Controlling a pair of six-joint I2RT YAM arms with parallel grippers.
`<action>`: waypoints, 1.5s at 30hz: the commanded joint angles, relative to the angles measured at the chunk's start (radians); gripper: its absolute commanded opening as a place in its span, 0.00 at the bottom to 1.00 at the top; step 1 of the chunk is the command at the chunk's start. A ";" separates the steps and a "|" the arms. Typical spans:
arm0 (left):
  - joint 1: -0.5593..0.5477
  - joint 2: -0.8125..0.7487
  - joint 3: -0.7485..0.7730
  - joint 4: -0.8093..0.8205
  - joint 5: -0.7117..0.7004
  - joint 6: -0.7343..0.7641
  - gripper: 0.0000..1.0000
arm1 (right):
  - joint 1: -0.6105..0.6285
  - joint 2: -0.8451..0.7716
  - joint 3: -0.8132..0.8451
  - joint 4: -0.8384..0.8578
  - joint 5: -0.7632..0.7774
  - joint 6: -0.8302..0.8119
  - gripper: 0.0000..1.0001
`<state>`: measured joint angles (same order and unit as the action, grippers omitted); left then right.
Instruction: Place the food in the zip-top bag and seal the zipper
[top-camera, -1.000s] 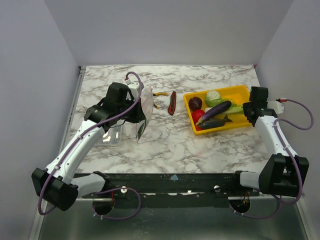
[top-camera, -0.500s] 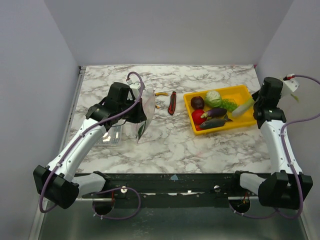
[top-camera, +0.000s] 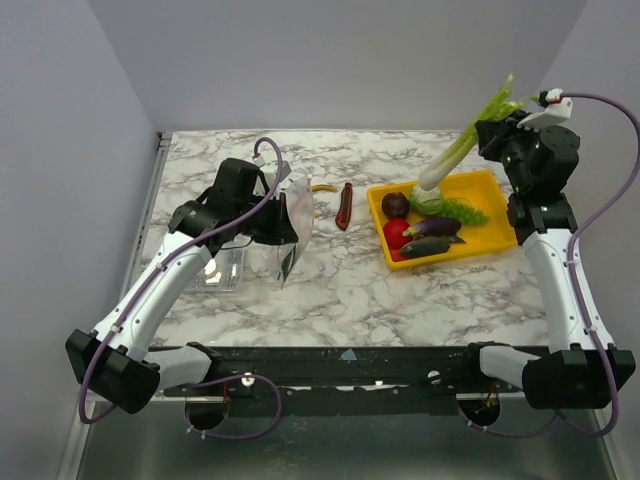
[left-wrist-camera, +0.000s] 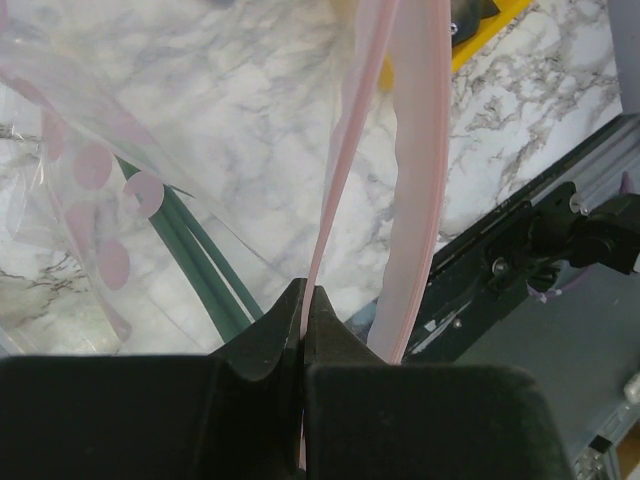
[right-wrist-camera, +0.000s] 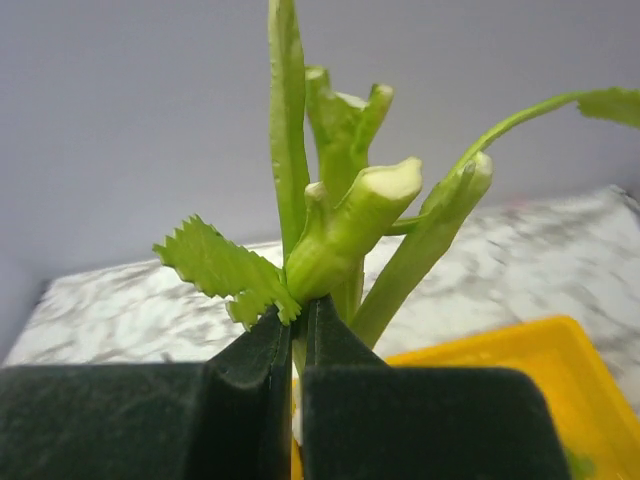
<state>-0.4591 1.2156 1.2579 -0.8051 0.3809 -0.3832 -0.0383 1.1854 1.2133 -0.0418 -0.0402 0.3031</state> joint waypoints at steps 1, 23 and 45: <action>0.005 -0.001 0.045 -0.055 0.097 -0.020 0.00 | 0.103 -0.007 0.106 0.151 -0.338 -0.009 0.00; 0.006 0.007 0.075 -0.083 0.212 -0.017 0.00 | 0.563 0.087 0.186 0.742 -0.803 0.301 0.00; 0.011 -0.044 0.060 -0.107 0.299 -0.010 0.00 | 0.658 0.133 0.098 0.749 -0.853 -0.124 0.00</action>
<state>-0.4526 1.1988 1.3014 -0.8928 0.6231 -0.3939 0.6163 1.3388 1.3167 0.7292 -0.8780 0.3344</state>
